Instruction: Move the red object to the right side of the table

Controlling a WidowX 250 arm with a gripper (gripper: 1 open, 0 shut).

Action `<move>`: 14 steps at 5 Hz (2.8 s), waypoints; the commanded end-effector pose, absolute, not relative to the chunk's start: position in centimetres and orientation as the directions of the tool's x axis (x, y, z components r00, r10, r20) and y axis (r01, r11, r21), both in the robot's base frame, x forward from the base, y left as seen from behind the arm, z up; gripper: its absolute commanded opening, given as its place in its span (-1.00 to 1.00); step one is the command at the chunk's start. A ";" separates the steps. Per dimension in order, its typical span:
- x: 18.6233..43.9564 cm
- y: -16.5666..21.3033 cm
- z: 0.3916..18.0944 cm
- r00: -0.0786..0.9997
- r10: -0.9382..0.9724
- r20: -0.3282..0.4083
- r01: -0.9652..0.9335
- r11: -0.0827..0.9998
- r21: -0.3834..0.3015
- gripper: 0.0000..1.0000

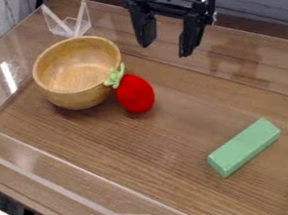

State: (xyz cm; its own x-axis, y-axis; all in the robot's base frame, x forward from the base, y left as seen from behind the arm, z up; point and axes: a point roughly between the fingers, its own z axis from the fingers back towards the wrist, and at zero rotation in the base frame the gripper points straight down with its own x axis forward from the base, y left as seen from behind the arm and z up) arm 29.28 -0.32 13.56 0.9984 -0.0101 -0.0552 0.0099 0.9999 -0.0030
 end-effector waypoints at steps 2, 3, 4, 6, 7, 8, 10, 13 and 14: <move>27.8 0.7 11.1 0.986 -0.151 -0.076 0.151 0.989 -0.007 1.00; 26.7 2.6 9.6 0.977 -0.212 -0.028 0.212 0.977 -0.001 1.00; 26.6 5.2 9.1 0.965 -0.255 0.062 0.255 0.967 0.009 1.00; 28.1 5.0 8.8 0.940 -0.315 0.131 0.318 0.948 -0.002 1.00; 28.7 3.4 8.8 0.920 -0.369 0.130 0.372 0.928 0.001 1.00; 29.2 1.7 9.0 0.905 -0.403 0.135 0.407 0.914 0.005 1.00; 27.9 2.7 7.1 0.904 -0.404 0.137 0.407 0.913 0.007 1.00; 29.6 4.3 8.1 0.949 -0.277 0.151 0.278 0.961 0.014 1.00; 30.2 4.4 7.6 0.963 -0.223 0.151 0.224 0.974 0.011 1.00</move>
